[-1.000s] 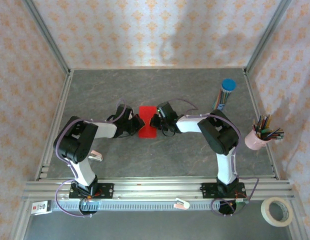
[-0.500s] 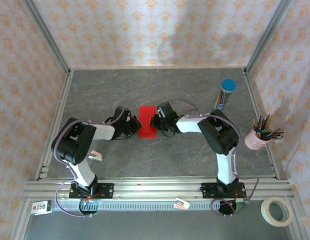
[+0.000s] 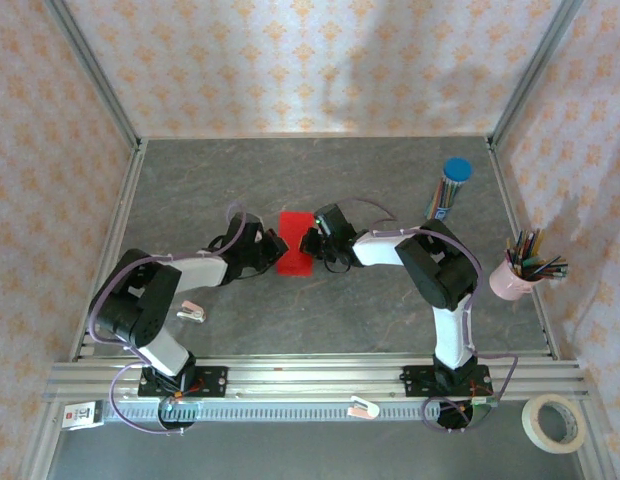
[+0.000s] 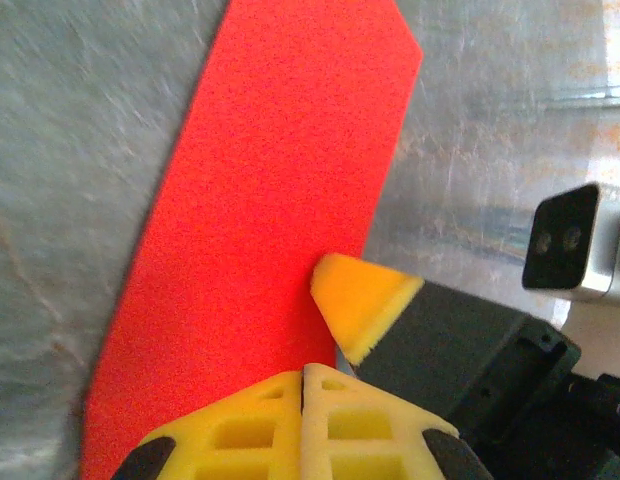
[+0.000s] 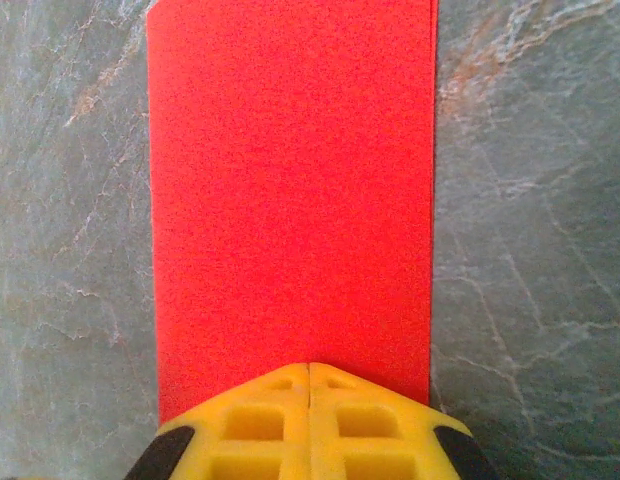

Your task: Fold a paper plane with a square sheet of paper (pick it up from the middle)

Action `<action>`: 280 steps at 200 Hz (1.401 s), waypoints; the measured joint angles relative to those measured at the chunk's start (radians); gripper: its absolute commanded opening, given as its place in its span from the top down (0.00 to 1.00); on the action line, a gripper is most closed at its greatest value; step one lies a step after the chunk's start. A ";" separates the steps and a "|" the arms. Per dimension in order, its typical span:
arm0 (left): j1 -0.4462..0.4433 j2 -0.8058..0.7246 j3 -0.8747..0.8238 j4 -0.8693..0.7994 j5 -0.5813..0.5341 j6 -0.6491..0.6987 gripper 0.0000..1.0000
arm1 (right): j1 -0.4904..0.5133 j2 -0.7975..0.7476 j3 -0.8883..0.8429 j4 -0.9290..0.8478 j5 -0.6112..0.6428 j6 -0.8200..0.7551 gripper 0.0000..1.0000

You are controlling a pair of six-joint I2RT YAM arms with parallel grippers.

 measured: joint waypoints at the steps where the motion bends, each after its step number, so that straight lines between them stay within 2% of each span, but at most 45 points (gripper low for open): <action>1: -0.001 0.000 0.000 0.000 0.000 -0.001 1.00 | 0.000 0.000 0.000 0.000 0.000 0.000 0.99; 54: -0.026 0.021 -0.031 0.012 -0.021 -0.059 1.00 | 0.000 0.000 -0.001 0.001 0.001 0.000 0.99; 195: -0.026 0.037 -0.041 -0.030 -0.102 -0.035 1.00 | 0.000 0.000 -0.004 0.007 0.001 0.003 0.99; 245: -0.032 0.036 -0.041 -0.033 -0.119 -0.005 1.00 | 0.000 -0.007 0.000 0.005 -0.001 -0.001 0.94; 280: -0.033 0.036 -0.041 -0.032 -0.121 0.005 1.00 | -0.002 -0.023 0.053 -0.077 -0.011 -0.040 0.88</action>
